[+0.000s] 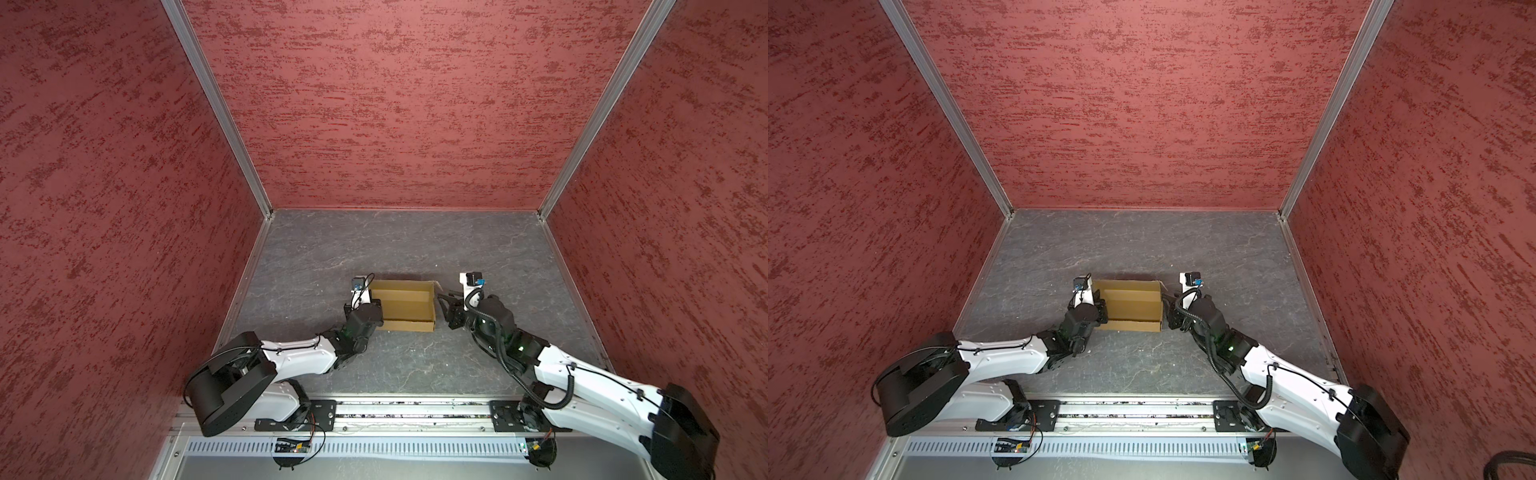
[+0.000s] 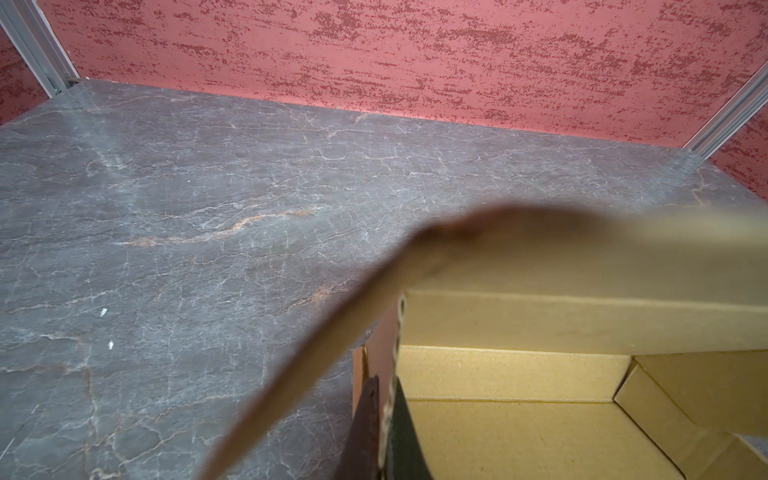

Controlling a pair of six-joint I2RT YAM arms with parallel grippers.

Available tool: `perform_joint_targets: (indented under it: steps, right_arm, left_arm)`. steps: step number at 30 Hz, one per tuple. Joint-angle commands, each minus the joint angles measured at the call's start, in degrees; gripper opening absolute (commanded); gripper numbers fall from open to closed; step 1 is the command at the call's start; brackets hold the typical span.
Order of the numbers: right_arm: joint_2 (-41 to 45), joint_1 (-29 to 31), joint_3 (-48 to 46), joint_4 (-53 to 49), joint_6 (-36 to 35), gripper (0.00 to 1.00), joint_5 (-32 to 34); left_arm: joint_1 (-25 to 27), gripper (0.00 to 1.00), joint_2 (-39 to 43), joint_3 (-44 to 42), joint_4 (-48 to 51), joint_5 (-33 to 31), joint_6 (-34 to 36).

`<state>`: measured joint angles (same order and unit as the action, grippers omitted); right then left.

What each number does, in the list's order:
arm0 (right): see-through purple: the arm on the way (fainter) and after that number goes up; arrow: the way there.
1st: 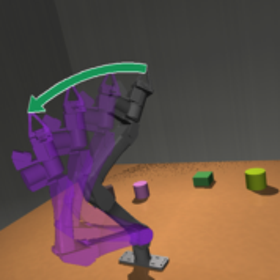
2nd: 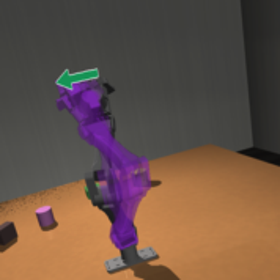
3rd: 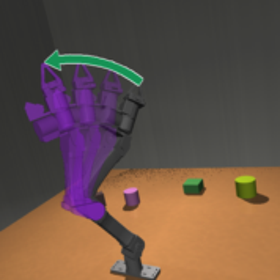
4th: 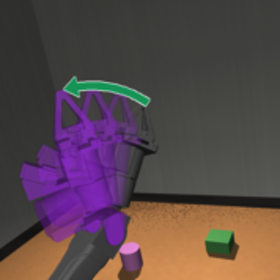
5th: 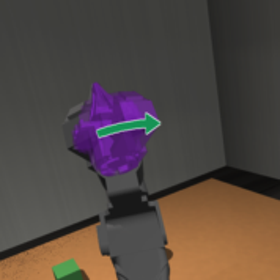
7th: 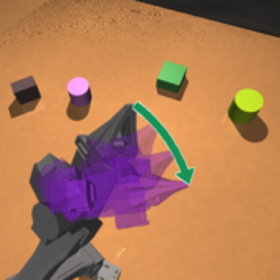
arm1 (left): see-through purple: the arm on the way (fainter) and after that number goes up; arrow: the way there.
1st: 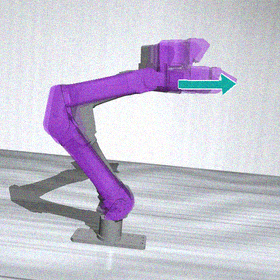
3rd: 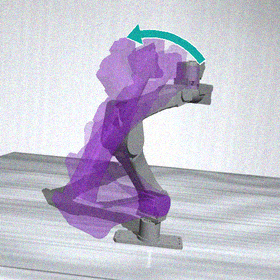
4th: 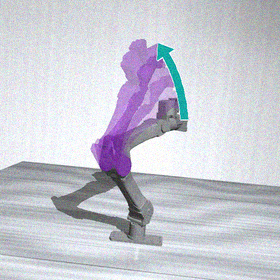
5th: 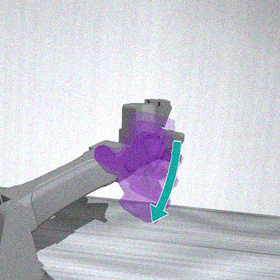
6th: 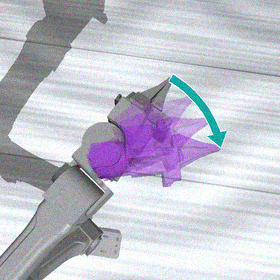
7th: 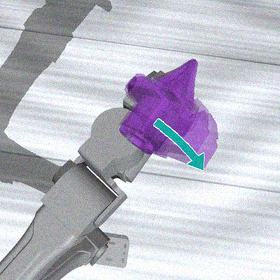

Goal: Fold the paper box

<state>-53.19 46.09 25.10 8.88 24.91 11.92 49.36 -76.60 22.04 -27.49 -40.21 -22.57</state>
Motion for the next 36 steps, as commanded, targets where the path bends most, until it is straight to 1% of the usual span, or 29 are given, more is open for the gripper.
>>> perform_joint_targets:
  steps: [1, 6, 15, 19, 22, 27, 36]
  right_arm:
    - [3.0, 0.6, 0.3, -3.9, 1.2, 0.43, -0.4]
    - [4.0, 0.7, 2.6, -9.1, 3.9, 0.45, -1.2]
    - [3.6, 1.3, 5.6, -18.9, 15.9, 0.45, -3.5]
    - [3.8, 1.7, 7.0, -23.1, 19.0, 0.45, -4.2]
    - [4.7, 2.1, 6.9, -24.0, 20.5, 0.45, -4.8]
    - [5.2, 2.4, 6.9, -24.5, 21.0, 0.45, -4.4]
    - [4.8, 2.4, 8.2, -25.0, 19.1, 0.45, -2.4]
  left_arm:
    - [0.8, 0.01, -0.8, -1.2, 4.7, -0.6, -0.8]
    - [1.8, 0.01, -0.7, -1.3, 5.3, -1.8, -1.1]
    - [2.8, 0.01, 0.5, -2.4, 5.9, -3.0, -2.3]
    - [3.3, 0.01, 0.7, -2.4, 6.2, -3.5, -2.0]
    - [3.9, 0.01, 1.0, -2.6, 6.4, -4.0, -2.2]
    - [4.7, 0.01, 1.1, -3.0, 6.8, -4.7, -2.5]
    - [5.3, 0.03, 1.4, -3.2, 7.4, -5.2, -2.3]
